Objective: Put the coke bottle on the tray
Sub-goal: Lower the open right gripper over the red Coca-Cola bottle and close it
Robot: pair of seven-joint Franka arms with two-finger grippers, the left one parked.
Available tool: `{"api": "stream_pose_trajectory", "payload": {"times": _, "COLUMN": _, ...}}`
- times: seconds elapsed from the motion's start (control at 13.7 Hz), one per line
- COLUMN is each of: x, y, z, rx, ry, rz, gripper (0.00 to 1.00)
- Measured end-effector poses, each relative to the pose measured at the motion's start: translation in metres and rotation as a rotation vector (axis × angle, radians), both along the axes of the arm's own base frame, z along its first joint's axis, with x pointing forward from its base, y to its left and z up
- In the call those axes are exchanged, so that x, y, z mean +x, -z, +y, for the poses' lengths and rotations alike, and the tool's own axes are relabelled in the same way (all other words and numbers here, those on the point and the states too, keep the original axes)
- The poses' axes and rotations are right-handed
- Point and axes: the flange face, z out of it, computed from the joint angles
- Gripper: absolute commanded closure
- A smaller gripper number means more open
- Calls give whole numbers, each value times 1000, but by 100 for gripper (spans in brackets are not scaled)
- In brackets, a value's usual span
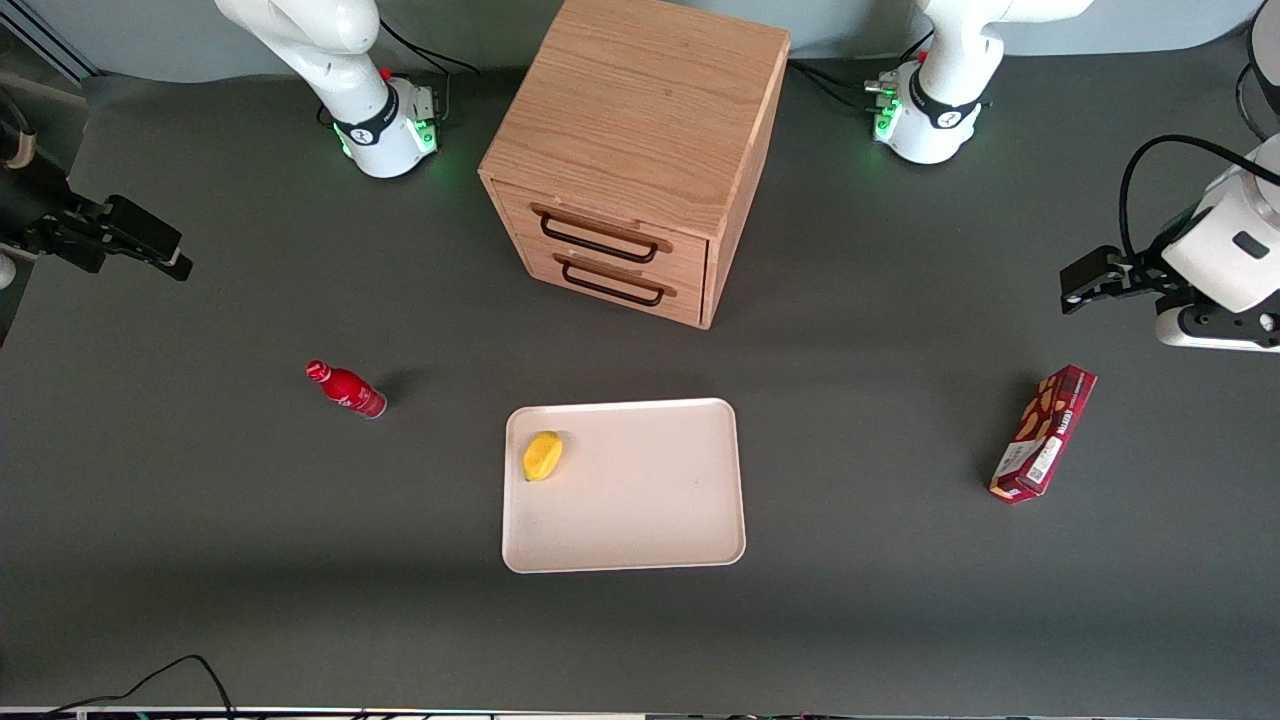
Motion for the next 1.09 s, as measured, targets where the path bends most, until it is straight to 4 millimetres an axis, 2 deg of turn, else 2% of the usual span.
{"api": "stream_pose_trajectory", "payload": {"times": 0.36, "x": -2, "y": -6, "z": 1, "rx": 0, "ry": 22, "rz": 0, "gripper": 0}}
{"api": "stream_pose_trajectory", "payload": {"times": 0.51, "x": -2, "y": -2, "z": 4, "rx": 1, "ry": 17, "rz": 13, "gripper": 0}}
{"api": "stream_pose_trajectory", "payload": {"times": 0.66, "x": 3, "y": 11, "z": 6, "rx": 3, "ry": 11, "rz": 37, "gripper": 0}}
{"api": "stream_pose_trajectory", "payload": {"times": 0.8, "x": 15, "y": 40, "z": 4, "rx": -3, "ry": 11, "rz": 66, "gripper": 0}}
{"api": "stream_pose_trajectory", "payload": {"times": 0.88, "x": 24, "y": 60, "z": 2, "rx": -13, "ry": 12, "rz": 71, "gripper": 0}}
{"api": "stream_pose_trajectory", "payload": {"times": 1.09, "x": 47, "y": 138, "z": 0, "rx": -20, "ry": 7, "rz": 75, "gripper": 0}}
